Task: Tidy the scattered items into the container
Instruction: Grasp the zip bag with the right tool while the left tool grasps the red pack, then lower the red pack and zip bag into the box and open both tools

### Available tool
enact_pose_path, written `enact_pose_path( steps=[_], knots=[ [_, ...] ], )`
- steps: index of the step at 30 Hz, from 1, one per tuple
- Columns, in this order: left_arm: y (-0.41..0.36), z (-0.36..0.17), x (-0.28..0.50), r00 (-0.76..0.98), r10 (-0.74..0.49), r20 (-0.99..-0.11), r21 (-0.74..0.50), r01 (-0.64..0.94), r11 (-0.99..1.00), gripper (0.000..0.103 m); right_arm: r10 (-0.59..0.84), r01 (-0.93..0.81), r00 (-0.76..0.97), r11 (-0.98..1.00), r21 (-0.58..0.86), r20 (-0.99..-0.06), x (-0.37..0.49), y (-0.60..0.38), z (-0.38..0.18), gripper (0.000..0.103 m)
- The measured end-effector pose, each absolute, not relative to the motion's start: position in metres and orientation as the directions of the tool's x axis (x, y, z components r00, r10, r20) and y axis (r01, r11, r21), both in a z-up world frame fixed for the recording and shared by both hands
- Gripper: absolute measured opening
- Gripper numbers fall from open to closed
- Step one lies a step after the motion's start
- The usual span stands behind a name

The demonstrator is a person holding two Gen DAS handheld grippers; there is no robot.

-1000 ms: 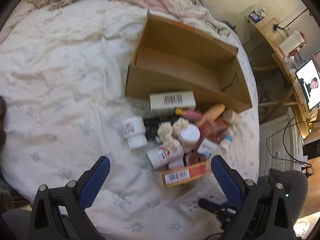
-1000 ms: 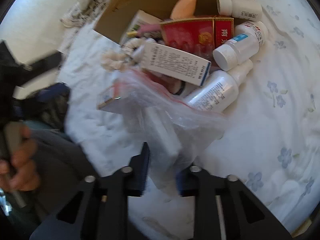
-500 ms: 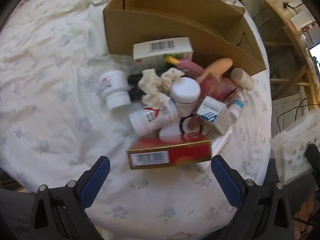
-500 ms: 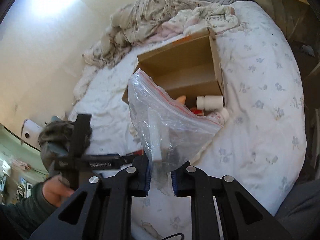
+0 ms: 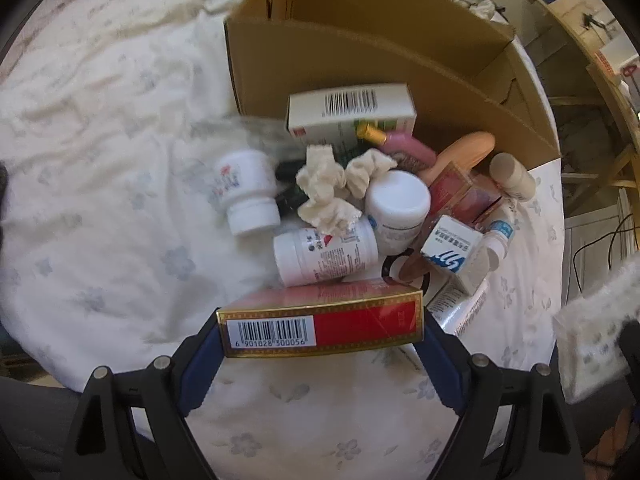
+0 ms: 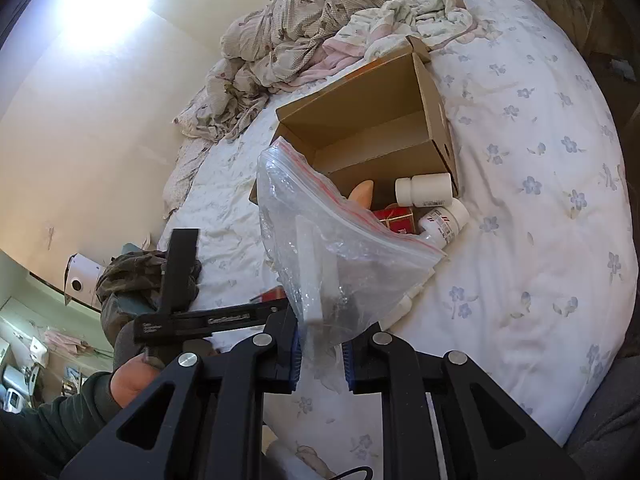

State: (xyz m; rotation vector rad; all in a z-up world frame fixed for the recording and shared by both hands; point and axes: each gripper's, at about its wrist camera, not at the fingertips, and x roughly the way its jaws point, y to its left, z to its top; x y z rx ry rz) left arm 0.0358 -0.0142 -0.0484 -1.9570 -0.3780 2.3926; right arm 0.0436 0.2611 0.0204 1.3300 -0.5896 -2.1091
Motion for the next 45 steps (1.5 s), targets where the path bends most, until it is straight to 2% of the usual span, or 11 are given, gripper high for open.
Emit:
enact_pose_path(
  steps=[7, 14, 20, 25, 30, 37, 38, 40, 41, 42, 45],
  knots=[
    [-0.027, 0.022, 0.024, -0.360, 0.153, -0.920, -0.197, 0.091, -0.976, 0.089, -0.669, 0.254, -0.346, -0.742, 0.620, -0.658, 0.013, 0.255, 0.041, 0.017],
    [-0.022, 0.063, -0.057, -0.494, 0.047, -0.868, -0.103, 0.088, -0.991, 0.089, -0.622, 0.263, -0.386, -0.782, 0.565, -0.682, -0.080, 0.234, 0.057, 0.017],
    [-0.004, 0.027, -0.132, -0.504, -0.098, -0.858, 0.062, 0.088, -0.994, 0.089, -0.512, 0.297, -0.382, -0.856, 0.422, -0.770, -0.146, 0.199, 0.024, 0.017],
    [0.015, -0.010, -0.162, -0.509, -0.187, -0.840, 0.176, 0.070, -0.982, 0.089, -0.485, 0.306, -0.262, -0.862, 0.405, -0.834, -0.169, 0.191, -0.020, 0.018],
    [0.021, -0.045, -0.176, -0.420, -0.210, -0.883, 0.205, 0.057, -0.977, 0.089, -0.456, 0.327, -0.199, -0.865, 0.380, -0.867, -0.175, 0.187, -0.035, 0.018],
    [0.030, -0.043, -0.173, -0.413, -0.207, -0.887, 0.216, 0.025, -0.976, 0.091, -0.391, 0.375, -0.206, -0.878, 0.297, -0.897, -0.172, 0.180, -0.040, 0.020],
    [0.031, -0.044, -0.173, -0.402, -0.192, -0.895, 0.203, 0.014, -0.979, 0.091, -0.389, 0.377, -0.218, -0.880, 0.290, -0.895, -0.172, 0.182, -0.038, 0.022],
    [0.032, -0.043, -0.172, -0.388, -0.153, -0.909, 0.169, -0.007, -0.986, 0.091, -0.384, 0.391, -0.241, -0.879, 0.273, -0.891, -0.172, 0.183, -0.031, 0.045],
    [0.030, -0.040, -0.171, -0.394, -0.141, -0.908, 0.153, -0.001, -0.988, 0.091, -0.364, 0.387, -0.265, -0.888, 0.247, -0.893, -0.171, 0.185, -0.027, 0.063],
    [0.026, -0.036, -0.169, -0.404, -0.122, -0.907, 0.130, 0.007, -0.991, 0.091, -0.349, 0.382, -0.286, -0.896, 0.228, -0.892, -0.170, 0.187, -0.024, 0.072],
    [0.016, -0.024, -0.166, -0.423, -0.078, -0.903, 0.073, 0.028, -0.997, 0.091, -0.377, 0.382, -0.303, -0.889, 0.251, -0.875, -0.169, 0.197, -0.013, 0.079]
  ],
)
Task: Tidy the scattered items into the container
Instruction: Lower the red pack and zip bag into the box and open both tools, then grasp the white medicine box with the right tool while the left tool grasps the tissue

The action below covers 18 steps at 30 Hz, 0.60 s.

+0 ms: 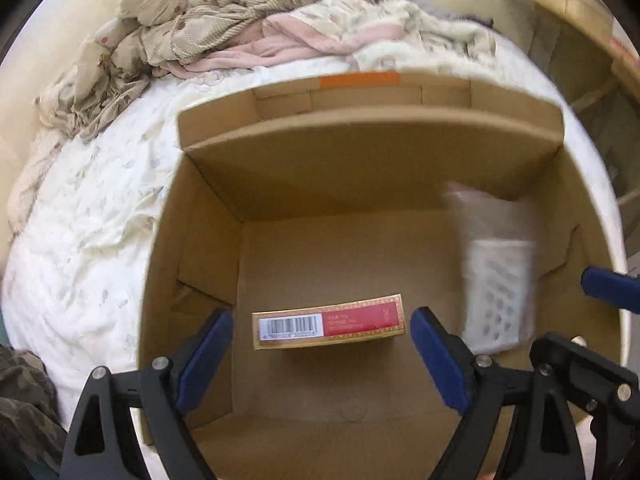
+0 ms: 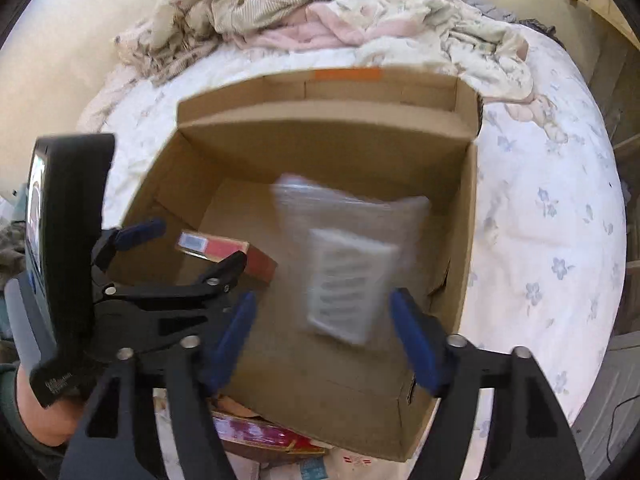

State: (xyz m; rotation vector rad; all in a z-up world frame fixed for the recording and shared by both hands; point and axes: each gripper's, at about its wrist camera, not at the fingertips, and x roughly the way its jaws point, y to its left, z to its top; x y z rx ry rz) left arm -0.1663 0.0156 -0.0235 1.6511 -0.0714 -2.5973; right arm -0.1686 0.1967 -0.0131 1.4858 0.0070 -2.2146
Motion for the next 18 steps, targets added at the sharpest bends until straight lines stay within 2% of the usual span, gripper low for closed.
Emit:
enact_pose_path(
  steps=[3, 10, 18],
  knots=[
    [0.007, -0.007, -0.162, -0.449, -0.051, -0.892, 0.033, 0.047, -0.998, 0.091, -0.383, 0.376, -0.326, -0.891, 0.254, -0.864, -0.166, 0.204, -0.004, 0.079],
    [0.004, 0.031, -0.134, -0.500, -0.059, -0.864, 0.049, 0.033, -0.998, 0.091, -0.428, 0.358, -0.384, -0.886, 0.295, -0.818, -0.154, 0.205, 0.025, 0.079],
    [0.000, 0.028, -0.062, -0.494, -0.047, -0.868, 0.086, -0.057, -0.995, 0.091, -0.461, 0.390, -0.407, -0.869, 0.306, -0.789, -0.112, 0.202, 0.050, 0.079]
  ],
)
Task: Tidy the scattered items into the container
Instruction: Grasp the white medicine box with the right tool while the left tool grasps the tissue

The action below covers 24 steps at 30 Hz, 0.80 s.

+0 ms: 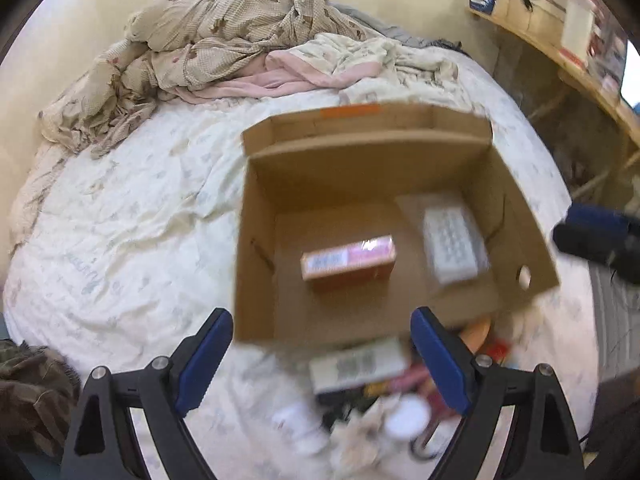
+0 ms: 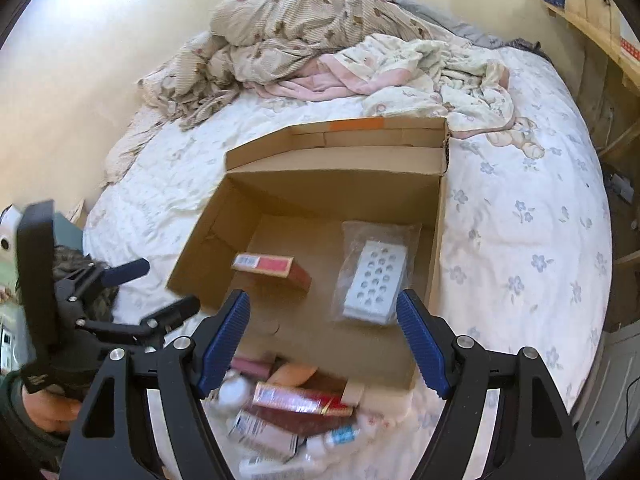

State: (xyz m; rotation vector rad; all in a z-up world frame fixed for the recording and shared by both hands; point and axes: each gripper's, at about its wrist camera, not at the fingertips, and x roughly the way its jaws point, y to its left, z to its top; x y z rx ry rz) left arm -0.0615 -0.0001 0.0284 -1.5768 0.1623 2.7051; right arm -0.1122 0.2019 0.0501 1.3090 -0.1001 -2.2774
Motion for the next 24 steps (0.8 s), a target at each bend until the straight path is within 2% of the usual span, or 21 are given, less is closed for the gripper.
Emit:
enact_pose_path(
  steps=[6, 10, 12, 17, 24],
  knots=[
    [-0.028, 0.019, -0.028, -0.457, 0.011, -0.889, -0.015, 0.005, -1.000, 0.091, -0.463, 0.366, -0.426, -0.874, 0.321, -0.777, -0.077, 0.217, 0.051, 0.079],
    [-0.039, 0.003, -0.014, -0.467, -0.023, -0.884, -0.005, 0.059, -0.998, 0.091, -0.488, 0.375, -0.413, -0.860, 0.345, -0.769, -0.064, 0.217, 0.046, 0.079],
    [-0.047, 0.001, -0.015, -0.453, 0.007, -0.891, -0.060, 0.103, -0.993, 0.091, -0.487, 0.386, -0.416, -0.859, 0.336, -0.768, -0.059, 0.215, 0.043, 0.079],
    [-0.057, 0.007, -0.017, -0.478, 0.038, -0.878, -0.122, 0.146, -0.982, 0.091, -0.486, 0.389, -0.384, -0.856, 0.339, -0.785, -0.056, 0.208, 0.028, 0.079],
    [-0.064, -0.003, -0.024, -0.444, 0.053, -0.895, -0.144, 0.176, -0.974, 0.091, -0.459, 0.420, -0.323, -0.853, 0.309, -0.828, -0.058, 0.187, 0.011, 0.079]
  ],
)
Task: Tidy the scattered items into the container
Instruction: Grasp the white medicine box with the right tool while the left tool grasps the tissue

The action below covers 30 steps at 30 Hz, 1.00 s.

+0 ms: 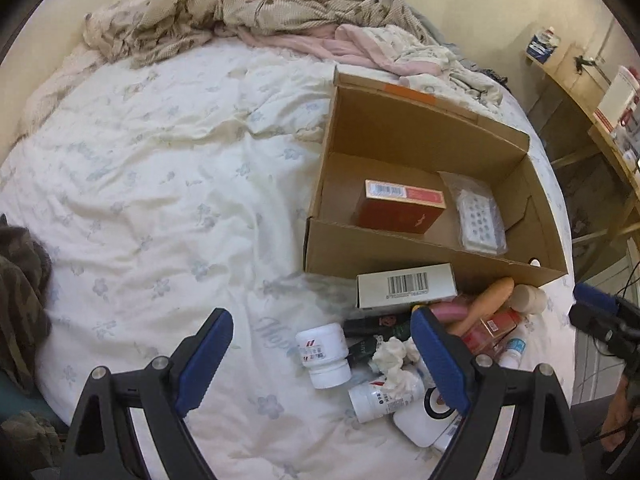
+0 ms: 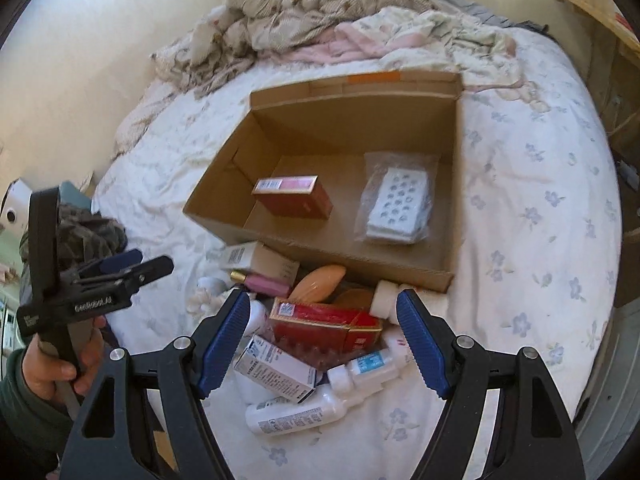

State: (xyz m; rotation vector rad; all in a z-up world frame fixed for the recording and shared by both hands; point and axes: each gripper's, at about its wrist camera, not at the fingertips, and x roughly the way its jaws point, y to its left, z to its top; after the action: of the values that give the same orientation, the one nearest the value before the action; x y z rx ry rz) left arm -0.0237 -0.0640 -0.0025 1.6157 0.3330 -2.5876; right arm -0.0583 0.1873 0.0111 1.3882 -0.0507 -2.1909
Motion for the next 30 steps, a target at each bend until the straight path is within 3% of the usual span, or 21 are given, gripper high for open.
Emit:
enact_pose_path(
  steps=[4, 9, 16, 18, 22, 24, 28, 30],
  knots=[
    [-0.070, -0.011, -0.026, -0.410, 0.092, -0.908, -0.189, 0.202, -0.961, 0.091, -0.384, 0.472, -0.304, -0.855, 0.213, -0.872, -0.051, 0.169, -0.002, 0.079],
    [-0.067, -0.012, -0.026, -0.405, 0.099, -0.909, -0.190, 0.192, -0.963, 0.091, -0.423, 0.593, -0.177, -0.766, 0.246, -0.889, -0.037, 0.151, -0.011, 0.079],
    [-0.067, -0.018, -0.027, -0.386, 0.102, -0.917, -0.187, 0.189, -0.964, 0.091, -0.322, 0.727, -0.173, -0.679, 0.100, -0.931, -0.011, 0.121, -0.029, 0.077],
    [-0.066, -0.019, -0.027, -0.383, 0.100, -0.918, -0.184, 0.188, -0.965, 0.091, -0.290, 0.738, -0.172, -0.671, 0.072, -0.942, -0.010, 0.118, -0.038, 0.061],
    [-0.067, -0.019, -0.026, -0.381, 0.097, -0.920, -0.180, 0.191, -0.965, 0.091, -0.242, 0.748, -0.173, -0.663, 0.033, -0.955, -0.011, 0.114, -0.054, 0.050],
    [-0.067, -0.021, -0.025, -0.376, 0.111, -0.920, -0.192, 0.185, -0.964, 0.091, -0.222, 0.755, -0.171, -0.655, 0.017, -0.960, -0.011, 0.114, -0.059, 0.033],
    [-0.062, -0.023, -0.021, -0.367, 0.172, -0.914, -0.241, 0.149, -0.959, 0.088, -0.295, 0.745, -0.182, -0.664, 0.065, -0.938, -0.012, 0.128, -0.041, 0.029],
    [-0.057, -0.025, -0.020, -0.356, 0.170, -0.919, -0.231, 0.134, -0.964, 0.079, -0.359, 0.724, -0.195, -0.681, 0.113, -0.913, -0.014, 0.140, -0.025, 0.029]
  ],
)
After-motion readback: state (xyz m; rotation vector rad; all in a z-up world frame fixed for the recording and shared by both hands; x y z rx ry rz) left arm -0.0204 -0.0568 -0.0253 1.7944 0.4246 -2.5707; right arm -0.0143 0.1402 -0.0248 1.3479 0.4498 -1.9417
